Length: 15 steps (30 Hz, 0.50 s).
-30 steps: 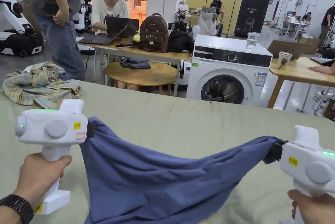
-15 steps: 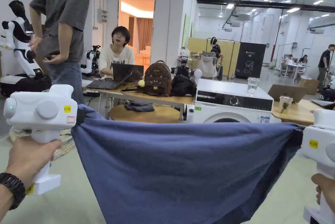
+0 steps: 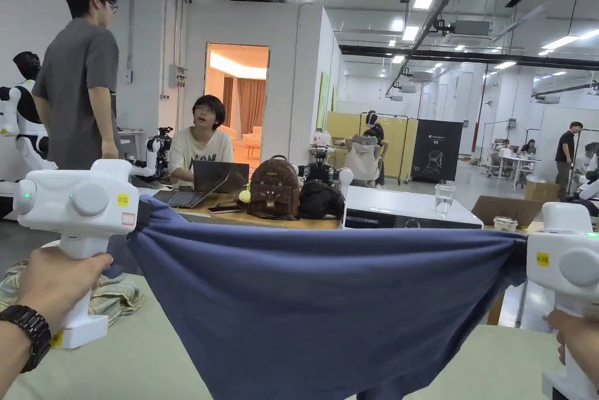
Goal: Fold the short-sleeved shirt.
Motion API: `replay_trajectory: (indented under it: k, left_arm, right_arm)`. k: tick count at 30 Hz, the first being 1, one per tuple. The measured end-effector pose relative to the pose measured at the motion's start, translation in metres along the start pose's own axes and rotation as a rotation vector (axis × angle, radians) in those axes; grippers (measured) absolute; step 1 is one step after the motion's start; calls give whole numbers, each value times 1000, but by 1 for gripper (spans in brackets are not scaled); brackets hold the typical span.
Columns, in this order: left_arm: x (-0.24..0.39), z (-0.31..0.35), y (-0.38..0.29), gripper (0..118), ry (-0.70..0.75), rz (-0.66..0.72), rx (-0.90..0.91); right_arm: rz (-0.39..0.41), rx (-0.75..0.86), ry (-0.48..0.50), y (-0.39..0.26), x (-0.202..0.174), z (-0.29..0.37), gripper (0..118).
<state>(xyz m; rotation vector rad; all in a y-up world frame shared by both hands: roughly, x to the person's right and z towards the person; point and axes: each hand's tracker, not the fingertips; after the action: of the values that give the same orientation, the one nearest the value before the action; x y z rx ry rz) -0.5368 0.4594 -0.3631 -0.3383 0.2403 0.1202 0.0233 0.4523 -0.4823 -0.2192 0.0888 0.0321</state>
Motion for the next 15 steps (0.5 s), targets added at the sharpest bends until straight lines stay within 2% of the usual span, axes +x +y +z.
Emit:
replay_trajectory:
  k: [5, 8, 15]
  left_arm:
    - [-2, -10, -54, 0, -1, -7, -57]
    - [-4, -12, -100, 0, -2, -12, -101]
    - [-9, 12, -210, 0, -17, 26, -212]
  right_arm:
    - [20, -61, -9, -49, 2, -2, 2]
    - [66, -106, -10, -92, 4, 4, 2]
    - [103, -202, -6, -189, 9, 35, 2]
